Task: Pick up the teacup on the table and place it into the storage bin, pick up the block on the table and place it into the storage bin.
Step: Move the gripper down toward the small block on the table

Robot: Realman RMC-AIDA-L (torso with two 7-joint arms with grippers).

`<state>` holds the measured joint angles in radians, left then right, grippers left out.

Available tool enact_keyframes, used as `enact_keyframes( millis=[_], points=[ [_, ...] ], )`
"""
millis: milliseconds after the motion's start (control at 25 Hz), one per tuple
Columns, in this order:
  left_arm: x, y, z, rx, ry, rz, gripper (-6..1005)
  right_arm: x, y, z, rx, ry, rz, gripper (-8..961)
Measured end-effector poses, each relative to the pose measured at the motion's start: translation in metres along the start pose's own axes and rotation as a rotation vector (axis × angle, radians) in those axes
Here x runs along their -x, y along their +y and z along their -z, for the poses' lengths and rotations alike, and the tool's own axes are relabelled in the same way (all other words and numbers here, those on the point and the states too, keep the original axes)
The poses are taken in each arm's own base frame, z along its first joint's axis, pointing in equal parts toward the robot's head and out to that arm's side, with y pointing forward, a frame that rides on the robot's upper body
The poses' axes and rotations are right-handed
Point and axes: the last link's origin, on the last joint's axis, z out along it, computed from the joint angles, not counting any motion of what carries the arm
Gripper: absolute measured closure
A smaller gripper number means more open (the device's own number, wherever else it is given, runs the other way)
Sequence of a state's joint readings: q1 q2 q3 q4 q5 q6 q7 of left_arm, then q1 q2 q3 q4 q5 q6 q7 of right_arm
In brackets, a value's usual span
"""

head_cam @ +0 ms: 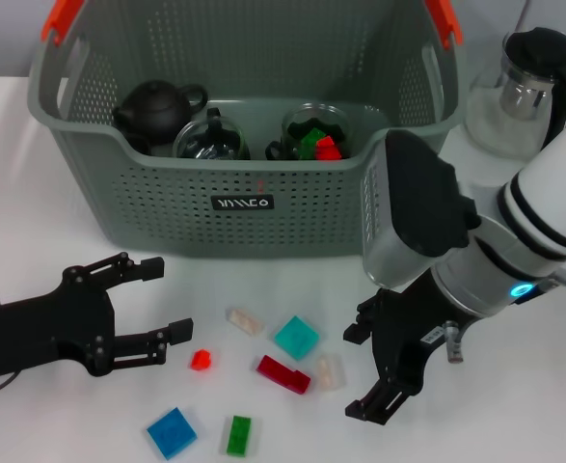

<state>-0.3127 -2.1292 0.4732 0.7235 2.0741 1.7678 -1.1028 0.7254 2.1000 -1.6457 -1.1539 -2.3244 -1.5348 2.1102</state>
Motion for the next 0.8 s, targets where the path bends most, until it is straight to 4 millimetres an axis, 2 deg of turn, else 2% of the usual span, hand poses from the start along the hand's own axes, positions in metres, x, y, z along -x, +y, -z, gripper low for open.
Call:
enact_keyframes(
  millis=[240, 800],
  points=[
    [0.001, 0.0, 0.001, -0.014, 0.017, 0.018, 121, -0.003, -0.007, -0.014, -0.022, 0.012, 0.028, 13],
    [0.005, 0.003, 0.0, -0.018, 0.022, 0.033, 122, 0.002, -0.006, -0.043, -0.066, 0.02, 0.087, 12]
  ],
)
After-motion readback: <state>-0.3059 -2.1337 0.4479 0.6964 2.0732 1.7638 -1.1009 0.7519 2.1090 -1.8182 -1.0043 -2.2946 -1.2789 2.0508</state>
